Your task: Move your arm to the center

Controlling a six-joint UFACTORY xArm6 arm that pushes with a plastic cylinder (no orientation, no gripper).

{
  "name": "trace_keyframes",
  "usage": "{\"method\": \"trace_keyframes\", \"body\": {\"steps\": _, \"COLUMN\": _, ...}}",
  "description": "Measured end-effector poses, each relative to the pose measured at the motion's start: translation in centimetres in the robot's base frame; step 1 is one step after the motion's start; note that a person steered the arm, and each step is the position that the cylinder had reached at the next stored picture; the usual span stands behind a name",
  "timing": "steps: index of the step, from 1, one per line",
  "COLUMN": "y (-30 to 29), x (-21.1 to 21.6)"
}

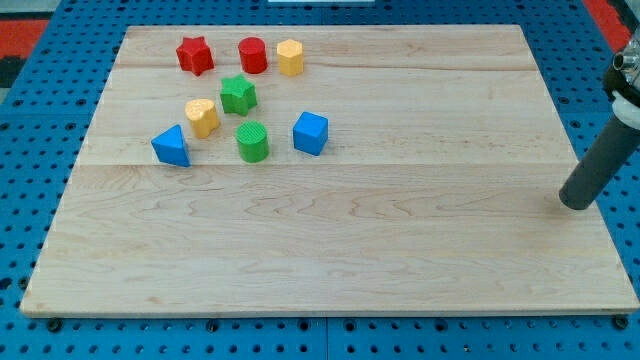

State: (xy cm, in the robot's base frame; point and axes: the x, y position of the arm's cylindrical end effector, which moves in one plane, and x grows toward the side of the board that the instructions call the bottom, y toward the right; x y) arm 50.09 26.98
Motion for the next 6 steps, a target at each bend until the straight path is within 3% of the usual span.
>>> {"method": "trace_keyframes", "body": {"steps": 1, "y": -0.3, "x": 0.2}}
{"method": "trace_keyframes", "body": {"steps": 2, "y": -5.3, "x": 1.7}}
{"method": "trace_keyframes", "body": {"steps": 4, "y": -18.0, "x": 1.7}}
{"method": "trace_keyframes", "body": {"steps": 6, "y": -34.6, "x": 0.5}}
